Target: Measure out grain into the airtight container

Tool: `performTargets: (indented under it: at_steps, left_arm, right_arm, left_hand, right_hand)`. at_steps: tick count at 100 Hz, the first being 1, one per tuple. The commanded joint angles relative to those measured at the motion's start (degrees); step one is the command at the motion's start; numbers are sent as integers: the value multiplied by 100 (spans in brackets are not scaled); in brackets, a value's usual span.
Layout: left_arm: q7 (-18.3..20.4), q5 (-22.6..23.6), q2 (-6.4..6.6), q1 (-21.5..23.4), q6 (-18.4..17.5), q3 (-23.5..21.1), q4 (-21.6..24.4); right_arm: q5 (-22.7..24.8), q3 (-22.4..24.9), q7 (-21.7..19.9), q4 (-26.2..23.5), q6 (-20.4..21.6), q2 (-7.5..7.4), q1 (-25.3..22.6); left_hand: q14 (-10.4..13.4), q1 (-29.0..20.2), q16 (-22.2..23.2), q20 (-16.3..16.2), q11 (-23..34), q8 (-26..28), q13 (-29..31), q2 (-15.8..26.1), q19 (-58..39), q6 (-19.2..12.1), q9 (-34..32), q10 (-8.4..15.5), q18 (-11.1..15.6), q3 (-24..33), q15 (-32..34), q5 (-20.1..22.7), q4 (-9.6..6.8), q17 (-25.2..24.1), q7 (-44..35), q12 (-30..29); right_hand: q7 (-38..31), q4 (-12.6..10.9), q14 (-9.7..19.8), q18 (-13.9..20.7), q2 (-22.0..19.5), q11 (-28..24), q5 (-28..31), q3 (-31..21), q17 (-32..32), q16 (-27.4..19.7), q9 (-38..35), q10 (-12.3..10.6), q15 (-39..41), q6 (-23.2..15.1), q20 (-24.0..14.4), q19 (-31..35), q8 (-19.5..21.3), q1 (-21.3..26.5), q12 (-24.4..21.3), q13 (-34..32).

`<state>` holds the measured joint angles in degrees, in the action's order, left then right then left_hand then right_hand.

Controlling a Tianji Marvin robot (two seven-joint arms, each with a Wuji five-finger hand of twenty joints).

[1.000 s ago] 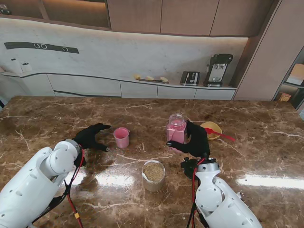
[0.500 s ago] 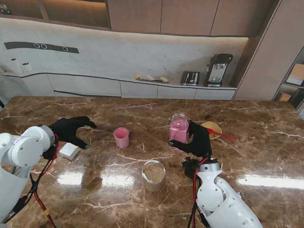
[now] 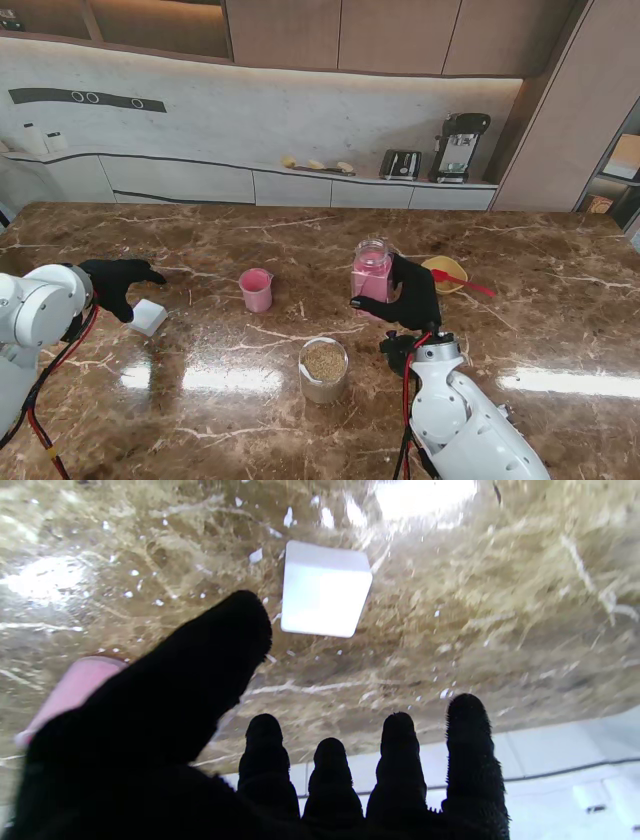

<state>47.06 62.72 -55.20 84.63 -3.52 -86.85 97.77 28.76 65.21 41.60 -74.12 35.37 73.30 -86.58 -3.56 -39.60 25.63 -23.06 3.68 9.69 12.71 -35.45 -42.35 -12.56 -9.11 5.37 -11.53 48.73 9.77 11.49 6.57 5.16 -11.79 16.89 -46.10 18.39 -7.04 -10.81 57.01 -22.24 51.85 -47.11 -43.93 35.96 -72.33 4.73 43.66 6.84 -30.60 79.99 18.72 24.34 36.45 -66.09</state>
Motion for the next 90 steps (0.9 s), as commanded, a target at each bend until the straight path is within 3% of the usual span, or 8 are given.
performTargets:
  at_steps: [1,8,20,43,62,71,90]
  left_arm:
    - [81,123,-21,79,-26,84,-245]
    - [185,174,-17,65,120,140,-341]
    - [71,199,-21,53,215,197,-560]
    - [-291,210,-36,33,276,283,-856]
    - [-566,215,-38,32,140,349,-1040]
    - [-693,241,-43,20,95,396,-1117]
    - [-745,326,-37,-74,82,521,-1271]
  right_arm:
    - [-34,-16,-80,41,-1,39,-7]
    - [-34,-27,-88,46,-13,37,-2]
    - [-33,-45,-94,52,-31,35,4]
    - [-32,-77,-134,60,-60,23,6]
    - [-29,-49,-132,40,-79,18,-18]
    - [-25,-39,-133,33,-85,15,-30]
    - [-27,-39,-153,21,-101,8,-46]
  left_hand:
    - [-108,-137,-108,154,-323,-290,-364,156,105,-285,192,33,-495,73,-164,-233,-152,-192,521,-174]
    - [-198,-168,-93,182,-457,-328,-482,224,127,-234,259,-134,-555,43,-148,-325,-183,-202,1276,-623]
    - [-297,-185,-39,154,-495,-361,-466,202,62,-219,287,-176,-546,76,-58,-339,-180,-145,1362,-868]
    - [-233,-140,-25,178,-467,-360,-430,94,116,-329,270,-52,-512,103,-26,-308,-152,-228,1314,-953]
    - [-137,-117,138,112,-419,-57,-171,2,-36,-307,251,-21,-190,221,125,-332,-106,-122,1281,-800]
    - [-134,-113,209,94,-418,-52,-85,-39,-68,-285,258,-87,-185,230,188,-332,-91,-145,1292,-774]
    - [-129,-149,579,5,-310,307,142,-60,-271,-187,229,-131,239,408,395,-337,-72,-9,1205,-365]
  right_hand:
    - [-913,-370,693,208,-1109,-493,749,-2122,-2,56,-340,-1005,271,-2230,-10,132,168,1992,162,-296]
    - [-918,-371,684,209,-1108,-500,752,-2123,-5,63,-349,-1002,297,-2224,-13,141,169,1996,166,-320]
    - [-916,-372,681,207,-1112,-504,747,-2123,-5,55,-346,-989,315,-2226,-18,151,165,1997,171,-320]
    - [-923,-371,679,197,-1105,-516,755,-2126,-1,34,-353,-979,346,-2225,-19,155,165,1996,178,-319]
    - [-927,-370,673,199,-1103,-519,754,-2132,0,10,-356,-976,373,-2221,-21,157,162,1993,176,-311]
    - [-927,-370,673,199,-1105,-518,755,-2133,0,3,-356,-982,379,-2218,-21,157,161,1992,174,-308]
    - [-925,-369,685,192,-1105,-518,749,-2131,6,-18,-353,-971,389,-2228,-21,155,157,1990,171,-300]
